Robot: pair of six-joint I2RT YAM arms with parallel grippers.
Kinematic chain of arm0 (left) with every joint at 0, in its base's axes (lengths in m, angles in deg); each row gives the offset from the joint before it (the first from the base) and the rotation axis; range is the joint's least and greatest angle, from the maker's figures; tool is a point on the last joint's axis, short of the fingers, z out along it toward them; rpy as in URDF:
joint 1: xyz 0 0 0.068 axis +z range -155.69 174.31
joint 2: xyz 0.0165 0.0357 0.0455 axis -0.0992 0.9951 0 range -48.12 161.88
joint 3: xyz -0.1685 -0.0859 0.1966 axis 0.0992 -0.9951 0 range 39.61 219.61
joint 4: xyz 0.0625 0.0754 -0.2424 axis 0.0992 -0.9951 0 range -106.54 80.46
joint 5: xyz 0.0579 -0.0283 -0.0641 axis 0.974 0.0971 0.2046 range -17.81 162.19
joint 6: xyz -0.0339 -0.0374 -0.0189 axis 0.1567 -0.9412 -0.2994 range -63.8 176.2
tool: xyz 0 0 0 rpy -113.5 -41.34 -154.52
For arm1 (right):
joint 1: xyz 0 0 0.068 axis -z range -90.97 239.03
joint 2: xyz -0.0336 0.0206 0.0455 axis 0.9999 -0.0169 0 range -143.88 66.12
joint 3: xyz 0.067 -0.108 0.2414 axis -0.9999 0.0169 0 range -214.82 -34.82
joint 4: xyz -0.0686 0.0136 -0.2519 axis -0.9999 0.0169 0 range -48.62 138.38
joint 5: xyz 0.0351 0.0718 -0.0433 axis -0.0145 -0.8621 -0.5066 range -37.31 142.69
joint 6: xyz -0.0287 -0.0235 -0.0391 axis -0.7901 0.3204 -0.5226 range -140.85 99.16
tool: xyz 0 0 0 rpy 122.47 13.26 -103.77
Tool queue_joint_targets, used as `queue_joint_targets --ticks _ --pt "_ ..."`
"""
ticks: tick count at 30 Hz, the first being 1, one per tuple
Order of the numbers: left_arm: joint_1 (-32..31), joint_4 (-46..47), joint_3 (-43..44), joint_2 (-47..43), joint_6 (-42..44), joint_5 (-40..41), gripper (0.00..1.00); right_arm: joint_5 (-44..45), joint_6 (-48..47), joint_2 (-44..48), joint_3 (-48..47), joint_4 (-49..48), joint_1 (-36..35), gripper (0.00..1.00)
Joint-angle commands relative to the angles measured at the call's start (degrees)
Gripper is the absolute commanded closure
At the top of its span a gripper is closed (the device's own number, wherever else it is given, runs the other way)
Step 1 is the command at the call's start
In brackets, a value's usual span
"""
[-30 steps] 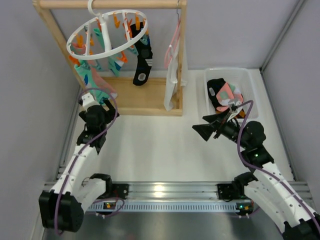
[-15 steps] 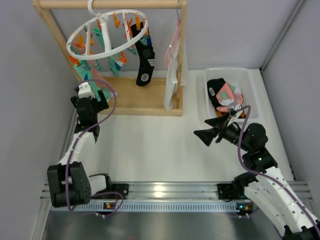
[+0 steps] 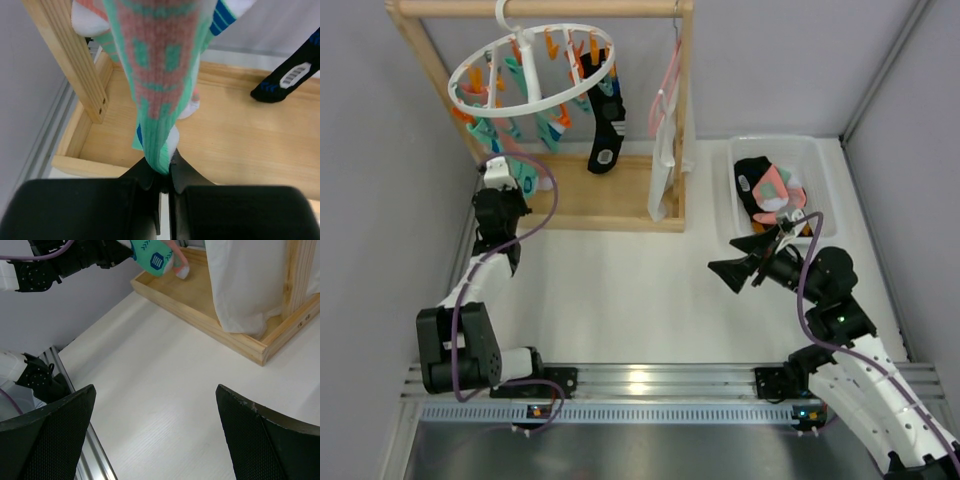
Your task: Remove the socks clipped to the hanger
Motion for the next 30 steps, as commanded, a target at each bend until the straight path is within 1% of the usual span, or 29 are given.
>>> queue_joint_targets --ticks 1,2,5,6,9,11,13,14,15,16,19,22,23,24,26,27,29,30 --pt "-2.9 6.6 0.6 -2.2 -7.8 6.9 1.00 -0.6 0.3 -0.3 -2.2 -1.7 -0.5 0.01" --pt "-4.1 6.6 0.2 -2.7 -8.9 12.3 1.00 -0.2 0.3 -0.2 -2.1 -1.6 -0.5 0.01" --pt "-11.5 6.6 -1.4 -5.4 -10.4 20.6 1.00 0.4 0.3 0.1 -2.2 -1.4 -0.4 0.00" --pt "-15.9 6.7 -1.9 -6.6 -10.6 26.3 1.00 0.6 0.4 0.1 -2.2 -1.4 -0.5 0.01" --pt "-22.7 6.6 -3.4 -8.4 -11.5 31.5 1.00 2.8 2.0 0.1 -2.3 -1.8 -0.5 0.01" --pt "-24.8 6.6 -4.6 -9.6 -13.0 33.4 1.00 4.4 2.6 0.1 -2.0 -2.5 -0.4 0.01" --pt "-27.0 6.6 -6.5 -11.4 -14.1 34.6 1.00 4.2 3.2 -0.2 -1.9 -3.4 -0.4 0.00" --pt "-27.8 6.6 -7.0 -11.8 -13.8 35.3 1.00 3.7 3.6 -0.5 -2.0 -3.8 -0.5 0.01" --pt "-30.0 6.6 -7.8 -12.3 -13.4 36.2 1.00 3.1 4.2 -0.7 -2.0 -5.2 -0.4 0.01" --pt "-31.1 6.6 -8.0 -12.7 -12.4 39.0 1.00 1.8 4.8 -0.9 -1.9 -6.1 -0.5 0.00" --pt "-36.0 6.5 -8.6 -13.3 -10.9 42.5 1.00 1.2 7.5 -1.3 -1.8 -8.9 -0.5 0.01" --pt "-39.9 6.5 -9.0 -14.0 -9.7 45.2 1.00 0.1 10.5 -2.6 -3.7 -9.4 -0.5 0.01" --pt "-41.1 6.5 -8.9 -13.9 -9.1 46.7 1.00 -0.5 11.3 -3.6 -5.4 -9.4 -0.5 0.03" --pt "-43.7 6.4 -8.7 -13.6 -8.7 47.8 1.00 -0.8 12.1 -4.1 -6.4 -9.2 -0.9 0.05" --pt "-46.4 6.5 -7.3 -12.7 -6.6 49.5 1.00 -0.2 12.4 -5.1 -9.9 -8.0 -1.8 0.06" --pt "-49.1 6.5 -6.5 -11.3 -5.9 51.6 1.00 0.4 11.7 -5.5 -11.3 -6.9 -3.2 0.07" --pt "-51.4 6.4 -5.2 -9.7 -4.2 52.6 1.00 3.1 10.3 -7.2 -16.4 -3.1 -4.9 0.07" --pt "-53.5 6.4 -3.8 -8.4 -3.7 52.7 1.00 3.9 8.6 -8.0 -18.2 -2.0 -7.0 0.07"
